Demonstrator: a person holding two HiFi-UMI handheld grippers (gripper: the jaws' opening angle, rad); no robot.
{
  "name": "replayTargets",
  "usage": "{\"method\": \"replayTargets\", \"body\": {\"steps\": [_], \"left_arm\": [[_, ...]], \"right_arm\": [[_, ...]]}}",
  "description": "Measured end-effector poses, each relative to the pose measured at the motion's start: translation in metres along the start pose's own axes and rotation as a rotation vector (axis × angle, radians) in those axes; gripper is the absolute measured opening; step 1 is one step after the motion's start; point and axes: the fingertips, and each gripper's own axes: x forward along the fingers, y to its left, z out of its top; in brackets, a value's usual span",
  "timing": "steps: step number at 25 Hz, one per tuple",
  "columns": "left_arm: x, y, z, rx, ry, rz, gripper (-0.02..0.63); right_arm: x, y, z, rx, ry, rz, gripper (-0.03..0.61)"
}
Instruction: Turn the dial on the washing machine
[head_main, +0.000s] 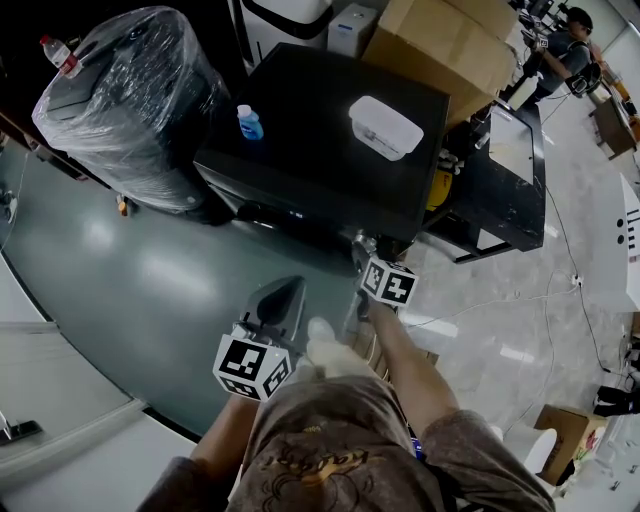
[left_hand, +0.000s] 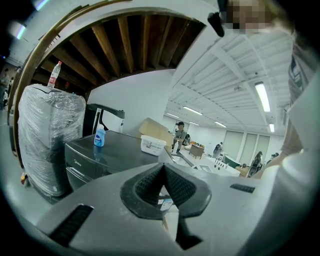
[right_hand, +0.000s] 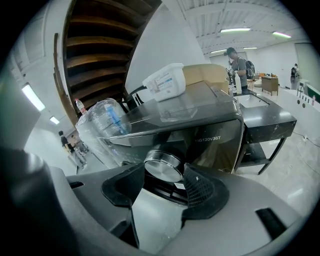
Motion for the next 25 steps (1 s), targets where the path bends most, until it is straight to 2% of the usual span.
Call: {"method": "replayTargets", "body": {"steps": [4, 15, 25], "left_arm": [[0.0001, -0.0007, -0.0011, -0.004, 0.001, 0.0, -0.003], [0.0007, -0.0003, -0.0024, -0.006, 0.004, -0.001, -0.002], [0.0013, -0.0006, -0.0038, -0.01, 0.01, -0.004, -0.003]], "right_arm": [[0.001, -0.0028, -0.0018, 0.007, 0.015, -0.026, 0.233], [-0.0015, -0.0023, 0.003, 0.078, 0.005, -0.005, 0.232], [-0.0026, -0.0038, 0.0027, 0.183, -0.033, 0.072, 0.232]]}}
